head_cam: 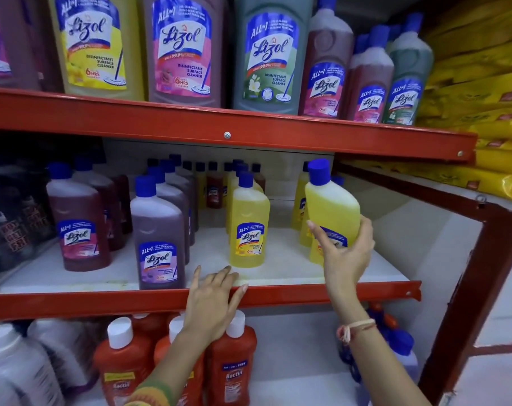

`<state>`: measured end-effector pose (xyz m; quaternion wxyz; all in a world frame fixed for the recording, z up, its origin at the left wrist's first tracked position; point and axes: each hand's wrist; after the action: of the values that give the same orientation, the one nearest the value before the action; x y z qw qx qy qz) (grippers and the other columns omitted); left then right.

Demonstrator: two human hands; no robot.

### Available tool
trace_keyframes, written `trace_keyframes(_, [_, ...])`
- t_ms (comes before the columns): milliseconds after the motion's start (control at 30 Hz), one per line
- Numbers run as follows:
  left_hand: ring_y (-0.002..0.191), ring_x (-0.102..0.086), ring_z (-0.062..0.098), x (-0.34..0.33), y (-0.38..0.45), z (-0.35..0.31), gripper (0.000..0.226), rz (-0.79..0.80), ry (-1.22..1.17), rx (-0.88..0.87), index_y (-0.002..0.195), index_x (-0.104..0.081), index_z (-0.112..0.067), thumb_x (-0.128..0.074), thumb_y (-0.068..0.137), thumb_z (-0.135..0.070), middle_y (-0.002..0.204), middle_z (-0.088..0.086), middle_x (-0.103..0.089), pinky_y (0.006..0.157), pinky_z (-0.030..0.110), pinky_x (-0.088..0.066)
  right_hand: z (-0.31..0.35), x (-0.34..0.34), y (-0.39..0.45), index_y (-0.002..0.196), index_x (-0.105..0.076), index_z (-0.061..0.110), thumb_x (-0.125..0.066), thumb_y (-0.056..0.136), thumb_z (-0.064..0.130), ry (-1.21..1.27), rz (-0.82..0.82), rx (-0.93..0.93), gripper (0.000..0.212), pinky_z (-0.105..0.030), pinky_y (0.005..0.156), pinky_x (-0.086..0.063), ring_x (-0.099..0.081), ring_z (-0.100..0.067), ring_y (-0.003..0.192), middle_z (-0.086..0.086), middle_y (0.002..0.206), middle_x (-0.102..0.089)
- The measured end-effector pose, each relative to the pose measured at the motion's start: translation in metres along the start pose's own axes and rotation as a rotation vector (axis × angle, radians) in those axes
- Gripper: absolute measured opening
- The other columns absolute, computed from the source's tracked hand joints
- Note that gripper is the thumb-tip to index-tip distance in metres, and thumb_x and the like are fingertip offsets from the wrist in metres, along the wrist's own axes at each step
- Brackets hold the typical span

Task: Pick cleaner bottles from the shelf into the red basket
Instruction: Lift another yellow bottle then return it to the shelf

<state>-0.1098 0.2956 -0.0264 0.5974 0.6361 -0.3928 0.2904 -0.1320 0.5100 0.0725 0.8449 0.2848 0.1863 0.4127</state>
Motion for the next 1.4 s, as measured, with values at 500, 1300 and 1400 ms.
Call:
trace_keyframes(500, [0.105, -0.065, 0.017, 0.002, -0.001, 0.003, 0.072, 0.033, 0.003, 0.000, 0.110, -0.066, -0.026, -0.003, 0.094, -0.059, 0.117, -0.001, -0.070, 0.107, 0.047, -0.015, 0.022, 0.020, 0.003, 0.110, -0.056, 0.033, -0.085, 0.059, 0.033, 0.482, 0.319, -0.128, 0.059, -0.037, 0.065, -0.060, -0.072, -0.017, 0.083, 0.001, 0.095, -0.072])
trace_keyframes(1300, [0.117, -0.059, 0.020, -0.002, 0.002, 0.003, 0.067, 0.048, -0.021, -0.035, 0.115, -0.064, -0.028, -0.007, 0.095, -0.057, 0.123, 0.001, -0.067, 0.113, 0.039, 0.001, -0.075, 0.045, 0.087, 0.116, -0.056, 0.022, -0.094, 0.037, 0.051, 0.370, 0.665, -0.479, 0.092, -0.042, 0.061, -0.062, -0.073, -0.027, 0.084, -0.012, 0.108, -0.072])
trace_keyframes(1400, [0.118, -0.058, 0.019, -0.003, 0.001, 0.003, 0.065, 0.038, -0.021, -0.033, 0.115, -0.064, -0.029, -0.008, 0.096, -0.057, 0.124, 0.000, -0.066, 0.113, 0.039, 0.002, -0.086, 0.048, 0.085, 0.111, -0.058, 0.025, -0.093, 0.035, 0.055, 0.318, 0.686, -0.492, 0.089, -0.048, 0.069, -0.061, -0.073, -0.029, 0.088, -0.010, 0.105, -0.074])
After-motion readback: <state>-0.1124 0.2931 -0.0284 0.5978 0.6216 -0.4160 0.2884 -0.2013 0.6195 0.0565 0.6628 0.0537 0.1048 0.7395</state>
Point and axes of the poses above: each hand's wrist, its own y-axis towards the middle knuckle, its own x-axis out of the back of the hand, z = x × y
